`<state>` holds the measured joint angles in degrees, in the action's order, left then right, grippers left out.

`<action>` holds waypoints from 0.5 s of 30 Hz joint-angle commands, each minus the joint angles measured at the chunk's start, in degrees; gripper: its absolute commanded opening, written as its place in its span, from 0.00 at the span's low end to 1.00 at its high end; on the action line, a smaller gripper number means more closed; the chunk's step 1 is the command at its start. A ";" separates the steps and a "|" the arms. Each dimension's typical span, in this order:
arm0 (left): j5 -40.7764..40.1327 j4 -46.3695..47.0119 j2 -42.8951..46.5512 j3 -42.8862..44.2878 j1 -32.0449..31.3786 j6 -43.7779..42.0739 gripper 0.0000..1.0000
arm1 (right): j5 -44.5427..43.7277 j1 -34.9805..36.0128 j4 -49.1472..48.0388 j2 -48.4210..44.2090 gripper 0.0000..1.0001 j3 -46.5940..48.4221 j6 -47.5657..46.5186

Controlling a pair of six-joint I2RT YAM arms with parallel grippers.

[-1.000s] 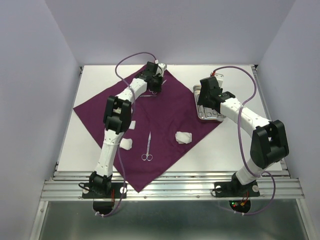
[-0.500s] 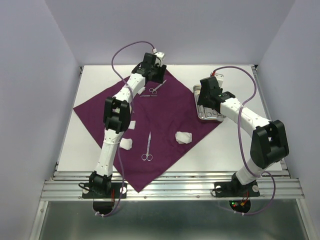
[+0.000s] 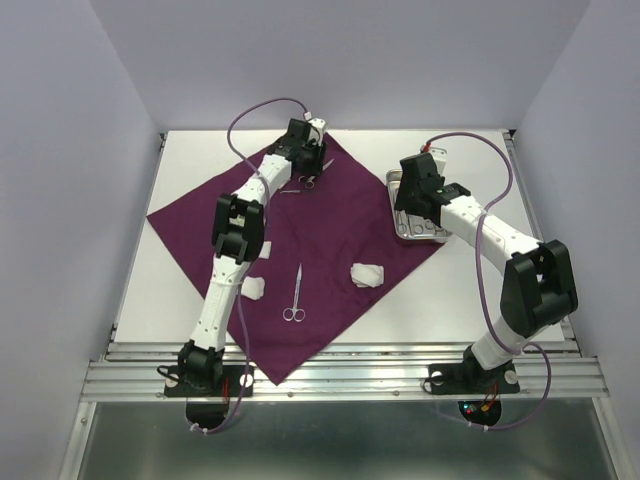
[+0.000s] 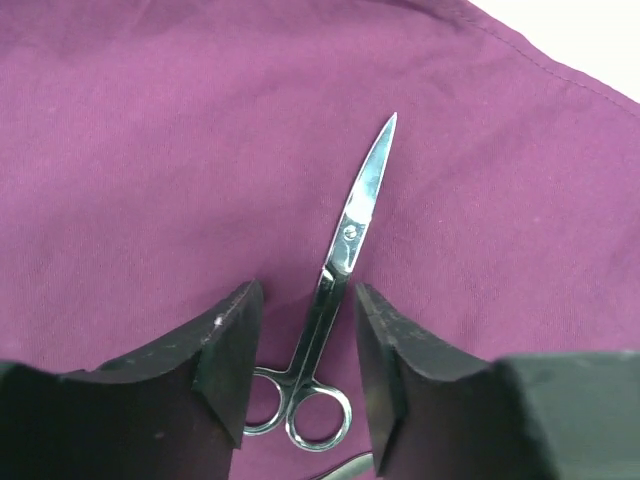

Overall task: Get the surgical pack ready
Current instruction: Pick up the medical item from the surgical kit.

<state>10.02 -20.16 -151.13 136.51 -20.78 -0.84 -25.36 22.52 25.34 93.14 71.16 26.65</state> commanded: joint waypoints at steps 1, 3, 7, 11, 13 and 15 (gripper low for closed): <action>-0.44 -0.23 -0.13 1.31 -1.02 0.40 0.47 | 0.14 0.15 -0.56 0.37 0.58 0.92 0.77; -2.45 -0.66 0.22 0.69 -1.72 0.49 0.45 | 0.05 0.15 -0.56 0.29 0.58 0.83 0.77; -7.56 -1.90 0.22 0.07 -3.57 -1.18 0.44 | 0.05 0.15 -0.56 0.55 0.58 0.65 0.94; -8.09 -2.69 0.13 -0.80 -4.10 -0.92 0.35 | 0.05 0.15 -0.56 0.55 0.58 0.74 0.94; -8.26 -3.04 -0.04 -0.80 -4.19 -0.74 0.30 | 0.05 0.15 -0.56 0.55 0.58 0.65 0.94; -8.61 -3.57 -0.22 -0.89 -4.36 -0.65 0.27 | -0.12 0.15 -0.65 0.64 0.58 0.65 1.03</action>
<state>2.20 -20.95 -151.15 136.42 -24.53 -1.50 -25.06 22.52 25.34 93.49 71.16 26.92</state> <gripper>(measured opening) 0.286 0.580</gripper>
